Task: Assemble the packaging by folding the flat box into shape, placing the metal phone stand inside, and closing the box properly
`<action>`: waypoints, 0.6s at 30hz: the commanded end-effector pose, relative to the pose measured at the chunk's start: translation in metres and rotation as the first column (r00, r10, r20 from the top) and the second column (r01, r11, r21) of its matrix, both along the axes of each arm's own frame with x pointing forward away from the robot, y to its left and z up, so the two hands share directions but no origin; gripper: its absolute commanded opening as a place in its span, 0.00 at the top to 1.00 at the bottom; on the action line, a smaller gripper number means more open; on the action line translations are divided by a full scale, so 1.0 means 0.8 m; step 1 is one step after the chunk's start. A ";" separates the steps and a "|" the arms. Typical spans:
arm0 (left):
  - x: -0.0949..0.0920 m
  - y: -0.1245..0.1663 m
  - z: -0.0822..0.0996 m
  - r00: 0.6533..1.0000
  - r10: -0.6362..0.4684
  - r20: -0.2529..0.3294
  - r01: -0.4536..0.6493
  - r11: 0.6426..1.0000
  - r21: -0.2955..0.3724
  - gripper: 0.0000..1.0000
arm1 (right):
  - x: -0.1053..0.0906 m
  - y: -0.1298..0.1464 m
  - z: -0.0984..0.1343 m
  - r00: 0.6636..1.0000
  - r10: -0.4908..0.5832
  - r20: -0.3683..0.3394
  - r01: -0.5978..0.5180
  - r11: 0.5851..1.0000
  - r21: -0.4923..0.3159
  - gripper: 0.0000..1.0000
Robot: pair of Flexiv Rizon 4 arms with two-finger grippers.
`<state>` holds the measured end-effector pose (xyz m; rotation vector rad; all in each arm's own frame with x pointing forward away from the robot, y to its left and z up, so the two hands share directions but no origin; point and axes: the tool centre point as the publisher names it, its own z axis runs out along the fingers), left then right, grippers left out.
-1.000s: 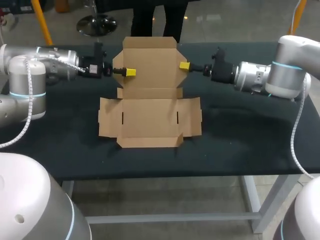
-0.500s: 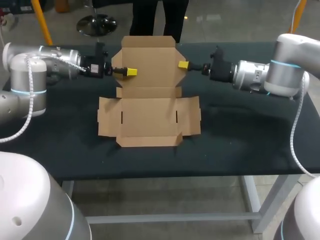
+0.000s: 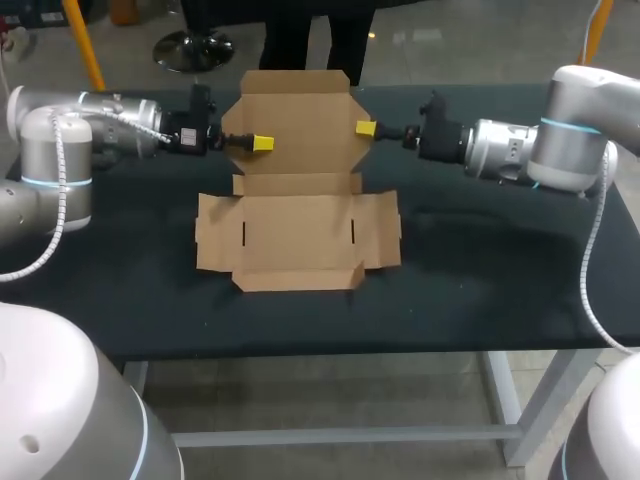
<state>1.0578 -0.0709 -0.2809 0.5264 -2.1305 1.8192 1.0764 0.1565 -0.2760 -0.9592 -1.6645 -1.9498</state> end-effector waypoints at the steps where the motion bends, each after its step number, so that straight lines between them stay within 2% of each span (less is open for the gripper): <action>1: 0.005 0.000 -0.004 1.000 -0.011 0.000 0.011 1.000 -0.009 1.00 | 0.003 0.001 -0.001 1.000 0.008 0.004 -0.008 1.000 0.010 1.00; 7: 0.005 -0.001 -0.003 1.000 -0.024 0.007 0.024 1.000 -0.012 1.00 | 0.003 -0.001 0.002 1.000 0.009 0.005 -0.009 1.000 0.014 1.00; 8: 0.006 -0.002 -0.003 1.000 -0.028 0.008 0.028 1.000 -0.012 1.00 | 0.003 -0.002 0.003 1.000 0.009 0.005 -0.009 1.000 0.013 0.96; 9: 0.006 -0.002 -0.003 1.000 -0.030 0.008 0.030 0.999 -0.013 1.00 | 0.003 -0.003 0.005 1.000 0.009 0.006 -0.009 1.000 0.005 0.73; 10: 0.006 -0.003 -0.002 0.999 -0.032 0.009 0.032 0.999 -0.013 1.00 | 0.003 -0.004 0.007 1.000 0.006 0.008 -0.006 1.000 -0.008 0.59; 11: 0.007 -0.003 -0.002 0.999 -0.034 0.010 0.034 0.999 -0.012 1.00 | 0.001 -0.006 0.010 1.000 0.003 0.010 -0.003 1.000 -0.024 0.55; 14: 0.010 -0.006 0.000 0.999 -0.038 0.011 0.038 0.999 -0.006 1.00 | -0.004 -0.015 0.019 1.000 -0.017 0.022 0.019 0.997 -0.070 0.47; 18: 0.018 -0.008 0.002 0.999 -0.035 0.013 0.035 0.999 -0.001 1.00 | -0.016 -0.030 0.034 0.997 -0.055 0.049 0.060 0.991 -0.122 0.50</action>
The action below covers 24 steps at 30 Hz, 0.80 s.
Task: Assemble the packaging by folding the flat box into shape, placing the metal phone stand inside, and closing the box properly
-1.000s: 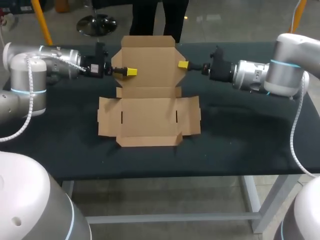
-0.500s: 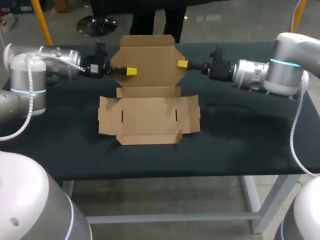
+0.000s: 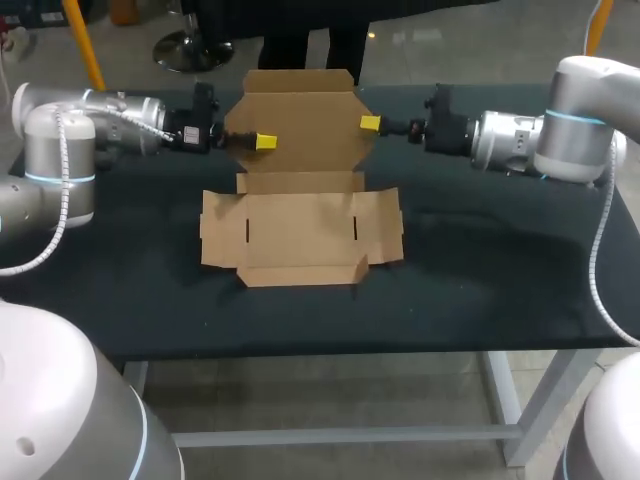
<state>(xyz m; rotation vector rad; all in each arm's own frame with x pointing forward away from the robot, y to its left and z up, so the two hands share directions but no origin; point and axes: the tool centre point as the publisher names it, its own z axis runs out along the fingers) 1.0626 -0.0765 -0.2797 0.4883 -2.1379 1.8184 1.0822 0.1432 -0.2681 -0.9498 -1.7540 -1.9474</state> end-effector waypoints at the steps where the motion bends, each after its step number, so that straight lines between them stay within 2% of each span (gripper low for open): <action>1: 0.014 -0.003 0.001 1.000 -0.012 -0.002 0.012 1.000 0.001 1.00 | -0.027 -0.018 0.027 0.998 -0.062 0.010 0.062 0.995 -0.075 0.50; 6: 0.025 -0.004 0.006 1.000 -0.011 0.009 0.011 1.000 0.002 1.00 | -0.048 -0.030 0.034 0.996 -0.084 0.025 0.087 0.989 -0.124 0.54; 9: 0.031 -0.004 0.010 1.000 -0.013 0.013 0.013 1.000 -0.001 1.00 | -0.065 -0.038 0.035 0.994 -0.103 0.043 0.109 0.981 -0.158 0.65; 11: 0.035 -0.006 0.013 1.000 -0.016 0.022 0.016 1.000 -0.002 1.00 | -0.077 -0.045 0.037 0.992 -0.117 0.058 0.125 0.976 -0.176 0.75; 12: 0.036 -0.006 0.014 1.000 -0.018 0.025 0.018 1.000 -0.003 1.00 | -0.082 -0.048 0.037 0.991 -0.122 0.062 0.132 0.974 -0.187 0.91; 13: 0.038 -0.007 0.016 0.999 -0.018 0.029 0.018 1.000 -0.002 1.00 | -0.088 -0.051 0.037 0.989 -0.130 0.069 0.141 0.970 -0.199 1.00; 24: 0.050 -0.015 0.029 0.997 -0.032 0.074 0.033 0.999 -0.011 1.00 | -0.138 -0.079 0.045 0.972 -0.195 0.129 0.225 0.934 -0.278 1.00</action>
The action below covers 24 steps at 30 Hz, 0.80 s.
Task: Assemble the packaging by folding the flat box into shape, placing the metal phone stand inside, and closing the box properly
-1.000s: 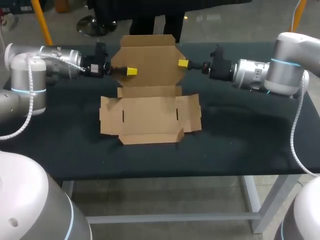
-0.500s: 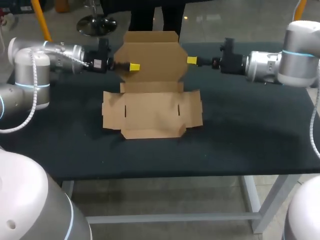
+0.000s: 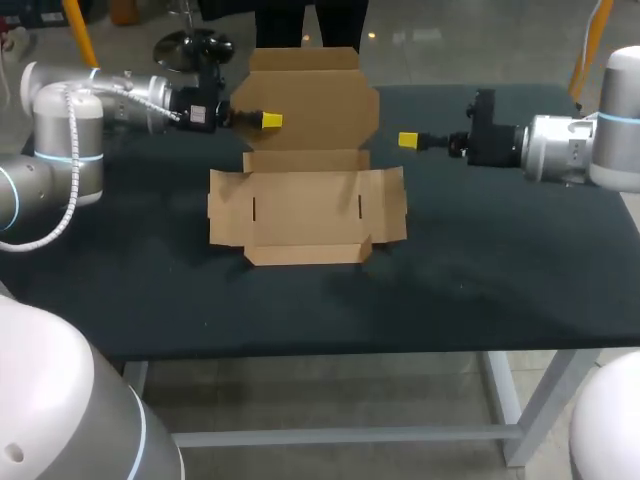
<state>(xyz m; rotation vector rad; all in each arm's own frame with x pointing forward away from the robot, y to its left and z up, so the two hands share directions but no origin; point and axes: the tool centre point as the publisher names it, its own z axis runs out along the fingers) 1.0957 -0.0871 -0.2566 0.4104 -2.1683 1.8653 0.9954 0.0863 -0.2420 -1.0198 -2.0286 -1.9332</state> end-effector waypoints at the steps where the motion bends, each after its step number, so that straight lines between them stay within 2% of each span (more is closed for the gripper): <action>1: 0.010 -0.003 0.002 1.000 -0.021 0.009 0.021 1.000 0.002 1.00 | -0.034 -0.010 0.012 0.990 -0.141 0.021 0.142 0.985 -0.099 1.00; 7: 0.012 -0.004 0.010 0.999 -0.039 0.032 0.039 0.999 0.002 1.00 | -0.060 -0.017 0.014 0.979 -0.178 0.094 0.193 0.965 -0.177 1.00; 24: 0.012 -0.004 0.010 0.999 -0.039 0.032 0.039 0.999 0.002 1.00 | -0.062 -0.018 0.015 0.977 -0.197 0.086 0.209 0.961 -0.180 1.00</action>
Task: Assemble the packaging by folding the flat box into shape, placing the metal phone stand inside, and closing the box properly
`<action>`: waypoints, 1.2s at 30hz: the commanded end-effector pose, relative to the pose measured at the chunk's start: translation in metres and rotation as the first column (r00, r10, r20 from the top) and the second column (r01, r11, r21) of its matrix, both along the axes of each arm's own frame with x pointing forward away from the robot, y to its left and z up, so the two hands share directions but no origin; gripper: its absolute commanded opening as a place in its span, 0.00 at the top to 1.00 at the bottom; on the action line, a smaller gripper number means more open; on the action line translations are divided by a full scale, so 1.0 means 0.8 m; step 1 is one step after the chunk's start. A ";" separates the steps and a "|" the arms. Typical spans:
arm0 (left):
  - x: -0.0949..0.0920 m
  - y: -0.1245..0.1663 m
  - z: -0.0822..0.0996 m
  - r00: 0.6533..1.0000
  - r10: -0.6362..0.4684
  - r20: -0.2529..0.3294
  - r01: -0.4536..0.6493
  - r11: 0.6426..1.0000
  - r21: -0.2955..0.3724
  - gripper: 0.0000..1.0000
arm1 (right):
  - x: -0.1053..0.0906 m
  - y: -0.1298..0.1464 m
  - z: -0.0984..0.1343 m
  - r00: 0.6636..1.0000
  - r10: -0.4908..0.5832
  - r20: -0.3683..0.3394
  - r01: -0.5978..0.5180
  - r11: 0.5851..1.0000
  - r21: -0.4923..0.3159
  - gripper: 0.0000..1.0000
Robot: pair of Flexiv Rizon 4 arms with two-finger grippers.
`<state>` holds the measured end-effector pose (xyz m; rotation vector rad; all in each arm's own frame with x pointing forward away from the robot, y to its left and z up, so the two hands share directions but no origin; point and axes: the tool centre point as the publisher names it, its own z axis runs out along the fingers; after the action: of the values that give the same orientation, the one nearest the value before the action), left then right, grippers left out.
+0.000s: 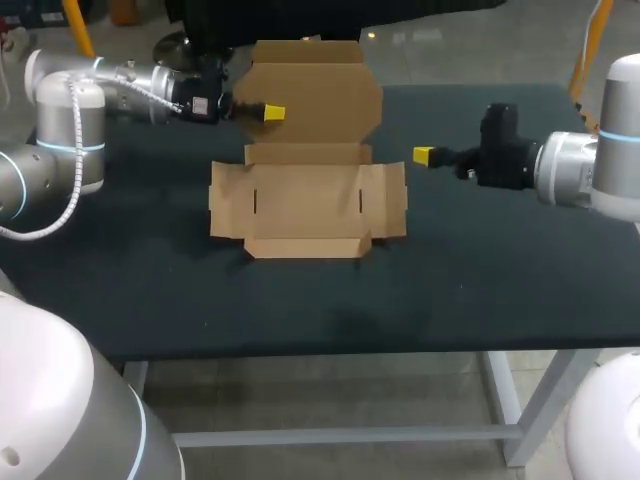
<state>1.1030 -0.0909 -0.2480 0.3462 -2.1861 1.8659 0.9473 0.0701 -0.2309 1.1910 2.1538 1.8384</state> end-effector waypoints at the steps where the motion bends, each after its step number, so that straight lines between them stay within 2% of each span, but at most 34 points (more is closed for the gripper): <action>1: 0.003 0.001 -0.001 1.000 -0.007 -0.002 0.007 1.000 -0.002 1.00 | -0.002 0.002 0.001 1.000 -0.017 0.002 0.017 1.000 -0.009 1.00; 5: 0.003 0.001 -0.001 1.000 -0.007 -0.002 0.007 1.000 -0.002 1.00 | -0.006 0.013 0.005 0.999 0.016 0.043 -0.015 1.000 -0.016 1.00; 10: -0.010 -0.005 0.015 0.997 -0.018 0.072 0.021 0.999 -0.037 1.00 | -0.022 0.016 0.001 0.994 0.048 0.103 -0.047 0.999 -0.012 1.00; 14: -0.020 -0.009 0.029 0.994 -0.021 0.103 0.025 0.999 -0.034 1.00 | -0.033 0.021 -0.008 0.988 0.068 0.140 -0.066 0.998 -0.021 1.00; 27: -0.046 -0.025 0.068 0.987 0.034 0.157 -0.037 0.999 0.019 1.00 | -0.049 0.037 -0.035 0.984 0.076 0.162 -0.063 0.994 -0.088 1.00; 36: -0.073 -0.029 0.092 0.981 0.097 0.170 -0.099 0.995 0.004 1.00 | -0.066 0.034 -0.037 0.972 0.100 0.211 -0.074 0.989 -0.128 1.00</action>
<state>1.0594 -0.1156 -0.1804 0.1515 -2.2391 1.9487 0.9011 0.0997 -0.2617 0.8428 2.2059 1.7467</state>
